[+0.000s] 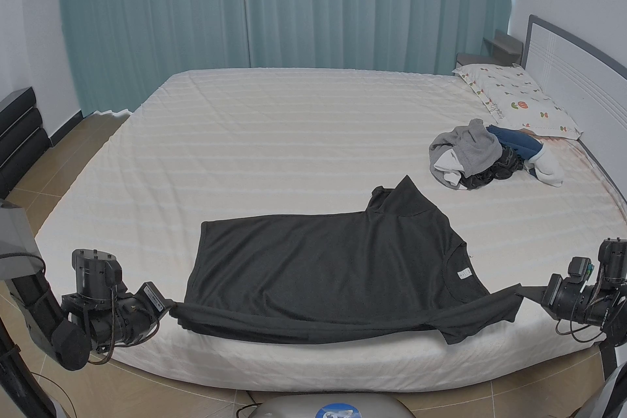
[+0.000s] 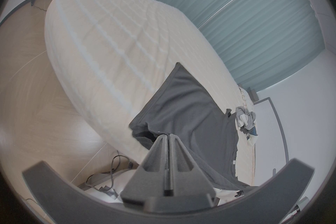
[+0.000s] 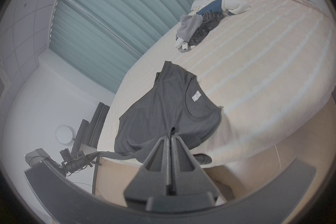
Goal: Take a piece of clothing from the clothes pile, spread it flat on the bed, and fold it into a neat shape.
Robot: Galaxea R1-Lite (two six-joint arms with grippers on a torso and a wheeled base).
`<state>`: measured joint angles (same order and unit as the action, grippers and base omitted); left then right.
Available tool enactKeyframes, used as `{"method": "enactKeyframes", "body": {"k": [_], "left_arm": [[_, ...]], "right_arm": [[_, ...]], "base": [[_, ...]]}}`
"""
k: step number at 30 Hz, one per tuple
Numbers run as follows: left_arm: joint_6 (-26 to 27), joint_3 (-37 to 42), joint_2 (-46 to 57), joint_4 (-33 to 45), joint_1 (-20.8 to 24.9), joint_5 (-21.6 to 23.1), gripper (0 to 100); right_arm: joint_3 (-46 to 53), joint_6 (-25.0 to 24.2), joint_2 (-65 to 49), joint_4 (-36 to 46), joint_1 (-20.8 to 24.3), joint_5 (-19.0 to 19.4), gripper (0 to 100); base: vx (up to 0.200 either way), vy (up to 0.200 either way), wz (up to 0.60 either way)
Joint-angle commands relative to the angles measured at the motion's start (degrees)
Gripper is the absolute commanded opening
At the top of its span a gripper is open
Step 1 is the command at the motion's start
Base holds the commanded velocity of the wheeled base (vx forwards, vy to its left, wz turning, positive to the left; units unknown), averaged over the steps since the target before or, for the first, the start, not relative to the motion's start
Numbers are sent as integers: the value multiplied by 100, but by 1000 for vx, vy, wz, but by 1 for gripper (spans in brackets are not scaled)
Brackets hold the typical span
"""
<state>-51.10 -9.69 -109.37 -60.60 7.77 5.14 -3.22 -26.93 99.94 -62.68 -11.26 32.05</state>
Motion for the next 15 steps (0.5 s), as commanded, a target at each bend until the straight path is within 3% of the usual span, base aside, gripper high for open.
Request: {"method": "enactKeyframes", "body": {"k": [1, 7, 15], "left_arm": [[-84, -569, -488, 22, -47, -13, 0], [-383, -1281, -1104, 22, -65, -22, 0], [-480, -1940, -1728, 22, -65, -40, 0]], "right_arm": [[-566, -32, 535, 28, 116, -58, 0], [-1295, -67, 1300, 19, 388, -102, 0], [-2297, -181, 2276, 11, 696, -472, 0]], "base": [[0, 0, 0], [0, 0, 0], [0, 0, 0]]}}
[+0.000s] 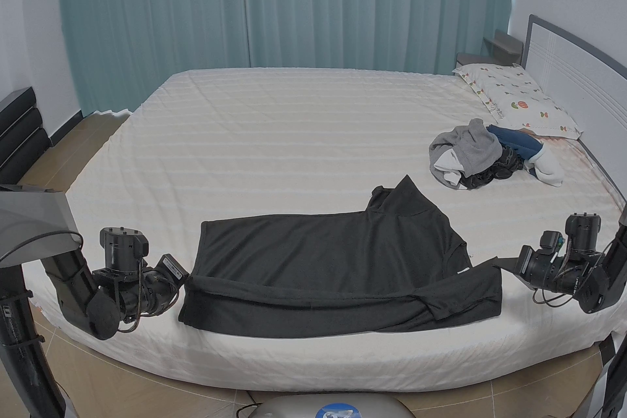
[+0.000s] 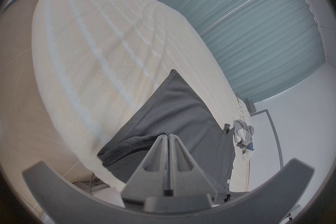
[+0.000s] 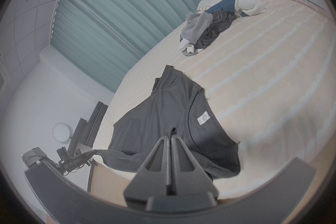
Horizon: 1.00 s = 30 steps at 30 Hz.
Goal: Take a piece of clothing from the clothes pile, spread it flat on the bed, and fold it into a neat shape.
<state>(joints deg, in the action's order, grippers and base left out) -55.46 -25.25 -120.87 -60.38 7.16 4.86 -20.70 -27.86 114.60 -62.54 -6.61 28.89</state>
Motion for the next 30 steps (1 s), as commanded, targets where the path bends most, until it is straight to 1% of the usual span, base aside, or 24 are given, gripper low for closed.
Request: {"method": "enactKeyframes", "body": {"k": [1, 5, 9, 14, 18, 26, 28, 29, 30], "left_arm": [[-53, -437, -622, 0, -4, -12, 0], [-53, -613, -842, -9, -4, -91, 0], [-53, -710, -930, -9, 5, -258, 0], [-53, -736, -938, 0, 14, -267, 0], [-53, -798, -956, 0, 5, -267, 0], [-44, -885, -1026, 0, 23, -275, 0], [-44, -894, -1026, 0, 23, -275, 0], [-44, -894, -1026, 0, 23, -275, 0], [-44, -885, -1026, 0, 23, -275, 0]], "right_arm": [[-655, -150, 879, -13, 256, -191, 0], [-1015, -422, 1152, -39, 327, -314, 0], [-1191, -466, 1337, -4, 379, -314, 0], [-1287, -519, 1468, -4, 353, -323, 0], [-1384, -721, 1565, -13, 353, -323, 0], [-1490, -756, 1767, -57, 371, -314, 0], [-1542, -836, 1794, -57, 371, -314, 0], [-1551, -888, 1811, -57, 371, -305, 100], [-1542, -950, 1811, -74, 371, -305, 100]], "base": [[0, 0, 0], [0, 0, 0], [0, 0, 0], [0, 0, 0], [0, 0, 0], [0, 0, 0], [0, 0, 0], [0, 0, 0], [0, 0, 0]]}}
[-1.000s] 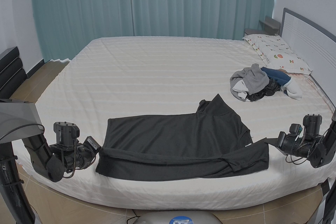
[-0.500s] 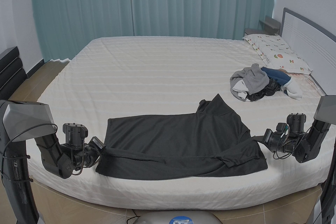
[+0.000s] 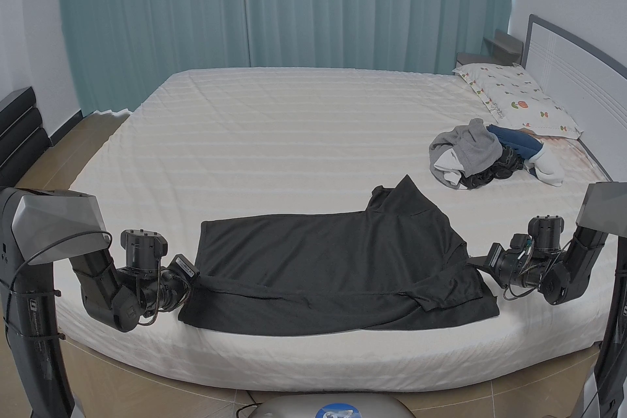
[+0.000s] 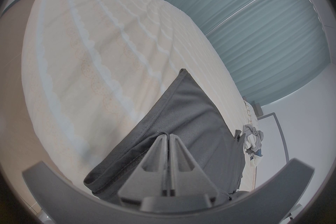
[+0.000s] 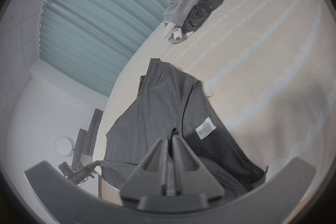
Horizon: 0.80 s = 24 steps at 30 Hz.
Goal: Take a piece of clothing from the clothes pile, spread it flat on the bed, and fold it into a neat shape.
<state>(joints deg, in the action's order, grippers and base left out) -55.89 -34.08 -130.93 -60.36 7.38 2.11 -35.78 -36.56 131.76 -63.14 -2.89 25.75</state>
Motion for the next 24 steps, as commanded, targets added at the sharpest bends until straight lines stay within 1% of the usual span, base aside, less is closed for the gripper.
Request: {"method": "enactKeyframes", "body": {"k": [1, 3, 11, 16, 20, 22, 24], "left_arm": [[-9, -2, -21, -3, 1, 0, 100], [-9, -2, -21, -3, 1, 0, 100], [-27, 86, 102, -20, -34, -9, 100], [-405, 121, 533, -11, -131, 9, 100], [-633, 227, 735, -11, -157, 18, 100], [-686, 236, 735, -11, -166, 26, 100], [-800, 253, 744, -11, -166, 79, 100]], "right_arm": [[-34, -132, 87, -23, 8, 27, 100], [-34, -176, 78, -50, 16, 27, 100], [300, -1108, -18, -823, -36, 80, 100], [484, -1354, -97, -1157, -45, 80, 100], [607, -1820, -352, -1201, 8, 80, 100], [616, -1890, -379, -1201, 16, 88, 100], [686, -1934, -379, -1210, 34, 88, 100]], "base": [[0, 0, 0], [0, 0, 0], [0, 0, 0], [0, 0, 0], [0, 0, 0], [0, 0, 0], [200, 0, 0]]}}
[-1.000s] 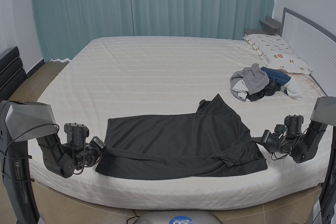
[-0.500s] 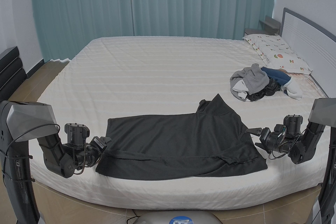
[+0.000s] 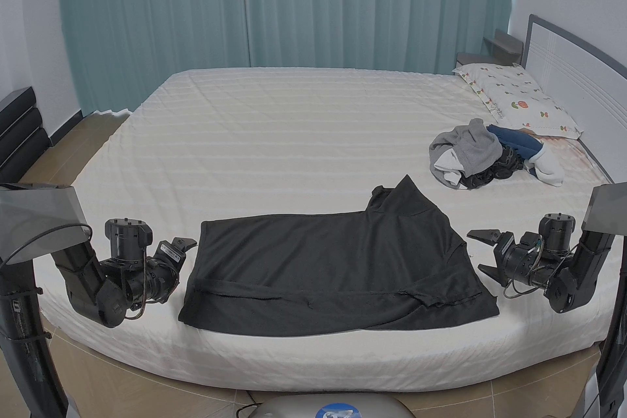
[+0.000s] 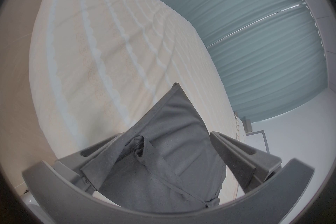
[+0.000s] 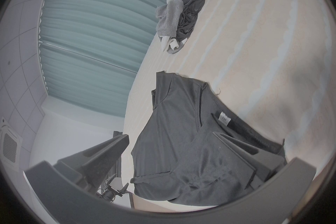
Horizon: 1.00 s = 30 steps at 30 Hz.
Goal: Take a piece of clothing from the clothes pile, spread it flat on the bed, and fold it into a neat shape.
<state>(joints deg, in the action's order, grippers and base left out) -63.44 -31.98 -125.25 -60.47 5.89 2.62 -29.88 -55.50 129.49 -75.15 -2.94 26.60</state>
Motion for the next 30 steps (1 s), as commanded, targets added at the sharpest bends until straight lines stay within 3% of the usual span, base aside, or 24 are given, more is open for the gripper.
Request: {"method": "enactKeyframes", "body": {"k": [1, 10, 24, 30], "left_arm": [[-37, 51, 167, 8, -18, 37, 100], [-37, -37, 53, -9, -9, 37, 100], [33, -239, -35, 0, -9, 2, 100], [385, -652, -176, 17, -9, -34, 100]], "right_arm": [[105, -39, -143, -8, 56, 3, 100], [96, -39, 50, -17, 153, -14, 100], [105, -48, 305, -210, 197, -14, 100], [105, -48, 323, -210, 206, -14, 100]], "base": [[200, 0, 0], [200, 0, 0], [0, 0, 0], [0, 0, 0]]}}
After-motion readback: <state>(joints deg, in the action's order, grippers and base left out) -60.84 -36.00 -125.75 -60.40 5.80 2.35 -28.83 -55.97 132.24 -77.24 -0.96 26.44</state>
